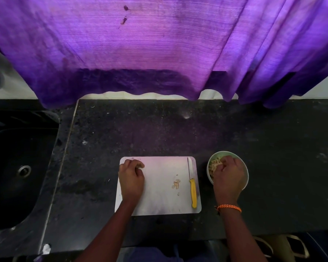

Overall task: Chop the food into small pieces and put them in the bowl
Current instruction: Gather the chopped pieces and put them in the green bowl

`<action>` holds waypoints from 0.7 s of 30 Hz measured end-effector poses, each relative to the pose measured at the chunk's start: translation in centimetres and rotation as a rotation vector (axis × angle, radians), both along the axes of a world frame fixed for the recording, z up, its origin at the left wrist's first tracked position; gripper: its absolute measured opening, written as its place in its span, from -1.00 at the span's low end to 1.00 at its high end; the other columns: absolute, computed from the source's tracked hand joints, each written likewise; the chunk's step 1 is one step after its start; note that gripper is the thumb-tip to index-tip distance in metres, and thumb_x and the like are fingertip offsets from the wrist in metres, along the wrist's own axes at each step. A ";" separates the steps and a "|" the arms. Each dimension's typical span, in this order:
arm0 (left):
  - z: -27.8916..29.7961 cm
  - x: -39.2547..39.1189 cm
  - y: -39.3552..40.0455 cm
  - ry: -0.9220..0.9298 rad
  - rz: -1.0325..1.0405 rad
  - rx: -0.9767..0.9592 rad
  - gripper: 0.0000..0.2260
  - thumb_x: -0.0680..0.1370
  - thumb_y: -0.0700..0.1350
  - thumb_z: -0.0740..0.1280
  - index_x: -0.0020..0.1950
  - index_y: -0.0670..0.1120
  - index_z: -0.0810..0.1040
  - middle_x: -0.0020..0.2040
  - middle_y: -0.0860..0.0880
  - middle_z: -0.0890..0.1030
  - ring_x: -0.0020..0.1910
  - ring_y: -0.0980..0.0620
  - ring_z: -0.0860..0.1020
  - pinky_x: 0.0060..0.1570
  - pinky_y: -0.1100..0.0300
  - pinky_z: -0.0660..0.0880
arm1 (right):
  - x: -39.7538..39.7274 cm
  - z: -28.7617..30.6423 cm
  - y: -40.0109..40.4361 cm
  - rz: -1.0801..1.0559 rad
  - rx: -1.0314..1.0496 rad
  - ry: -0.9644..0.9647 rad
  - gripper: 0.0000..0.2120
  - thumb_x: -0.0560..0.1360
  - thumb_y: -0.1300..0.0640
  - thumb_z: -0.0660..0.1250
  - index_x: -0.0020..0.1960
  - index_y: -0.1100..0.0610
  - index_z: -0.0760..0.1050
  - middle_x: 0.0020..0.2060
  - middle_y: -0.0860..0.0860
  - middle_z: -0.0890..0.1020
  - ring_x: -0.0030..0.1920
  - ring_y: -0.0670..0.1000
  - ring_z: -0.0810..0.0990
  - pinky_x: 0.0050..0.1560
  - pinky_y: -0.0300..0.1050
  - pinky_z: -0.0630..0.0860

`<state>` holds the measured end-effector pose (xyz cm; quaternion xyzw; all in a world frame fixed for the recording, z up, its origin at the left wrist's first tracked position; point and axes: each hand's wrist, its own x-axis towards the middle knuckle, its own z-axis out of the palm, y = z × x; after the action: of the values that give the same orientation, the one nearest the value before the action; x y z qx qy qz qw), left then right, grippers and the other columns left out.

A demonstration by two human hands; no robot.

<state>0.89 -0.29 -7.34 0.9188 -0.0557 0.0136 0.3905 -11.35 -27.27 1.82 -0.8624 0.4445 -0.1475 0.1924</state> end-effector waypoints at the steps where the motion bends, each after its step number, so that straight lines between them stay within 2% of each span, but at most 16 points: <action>1: 0.0 0.0 0.0 0.003 -0.002 0.001 -0.63 0.44 -0.48 0.30 -0.10 -0.01 0.66 -0.01 0.11 0.61 0.08 -0.03 0.51 0.11 0.24 0.35 | 0.0 -0.1 0.1 0.000 0.010 -0.024 -0.80 0.57 0.27 0.25 0.14 0.26 0.58 0.11 0.15 0.57 0.11 0.15 0.55 0.13 0.11 0.56; 5: 0.1 0.0 0.0 0.007 -0.008 0.004 -0.63 0.44 -0.48 0.30 -0.09 -0.01 0.65 -0.01 0.11 0.61 0.10 -0.02 0.50 0.11 0.41 0.26 | -0.1 0.2 1.0 0.011 -0.004 -0.121 -0.86 0.57 0.32 0.27 0.08 0.25 0.57 0.09 0.11 0.52 0.08 0.09 0.51 0.09 0.01 0.50; 7: 0.1 0.0 0.0 0.009 -0.007 0.005 -0.63 0.44 -0.48 0.29 -0.09 -0.01 0.66 -0.01 0.11 0.61 0.10 -0.02 0.50 0.11 0.38 0.28 | 0.0 0.5 1.7 0.058 -0.034 -0.141 -0.91 0.55 0.32 0.31 0.02 0.20 0.56 0.05 0.07 0.53 0.07 0.05 0.47 0.09 -0.01 0.47; 10: 0.1 -0.1 0.0 0.010 0.004 0.005 -0.63 0.44 -0.49 0.29 -0.09 -0.02 0.66 -0.01 0.11 0.61 0.08 -0.01 0.49 0.08 0.28 0.32 | 0.2 0.4 4.3 0.208 -0.021 -0.186 -0.89 0.51 0.33 0.36 -0.06 0.14 0.56 -0.05 -0.03 0.51 0.00 -0.03 0.43 0.02 -0.20 0.33; 12: 0.1 -0.1 -0.1 0.009 0.007 0.005 -0.63 0.44 -0.48 0.30 -0.09 -0.02 0.67 -0.01 0.09 0.62 0.06 -0.01 0.49 0.06 0.23 0.35 | 0.1 -0.5 6.7 0.362 0.037 -0.176 -0.88 0.51 0.32 0.37 -0.04 0.13 0.59 -0.05 -0.05 0.51 -0.01 -0.05 0.45 0.00 -0.22 0.36; 15: 0.0 0.0 -0.1 0.012 0.011 0.004 -0.63 0.44 -0.48 0.30 -0.10 -0.02 0.67 -0.01 0.08 0.63 0.04 -0.02 0.49 0.05 0.18 0.38 | -0.5 -3.4 9.4 0.541 0.048 -0.018 -0.84 0.51 0.27 0.33 0.05 0.12 0.61 0.05 -0.03 0.55 0.07 -0.03 0.51 0.02 -0.16 0.52; 17: -0.1 0.0 0.0 0.010 0.005 0.006 -0.63 0.44 -0.48 0.30 -0.09 -0.01 0.67 -0.02 0.09 0.62 0.03 -0.02 0.49 0.05 0.25 0.34 | -1.0 -5.2 10.3 0.572 -0.008 0.129 -0.73 0.53 0.26 0.31 0.21 0.14 0.60 0.18 0.04 0.58 0.19 0.03 0.54 0.14 -0.06 0.58; 19: -0.2 0.1 0.1 0.012 0.000 0.012 -0.63 0.44 -0.47 0.30 -0.09 0.00 0.67 -0.01 0.09 0.62 0.05 0.00 0.49 0.07 0.32 0.30 | -1.6 -6.4 11.0 0.629 -0.049 0.230 -0.59 0.54 0.27 0.28 0.38 0.17 0.52 0.33 0.12 0.54 0.34 0.11 0.50 0.37 0.06 0.49; 21: -0.2 0.0 0.2 0.004 -0.002 0.016 -0.63 0.45 -0.47 0.30 -0.09 0.00 0.67 0.00 0.09 0.62 0.07 0.00 0.50 0.07 0.33 0.29 | -2.4 -6.9 11.5 0.708 -0.087 0.284 -0.48 0.49 0.30 0.30 0.46 0.20 0.45 0.39 0.17 0.50 0.39 0.16 0.47 0.45 0.09 0.43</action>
<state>0.93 -0.11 -7.53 0.9219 -0.0562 0.0111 0.3833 -13.73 -15.75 -5.10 -0.9817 0.1346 0.0302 0.1312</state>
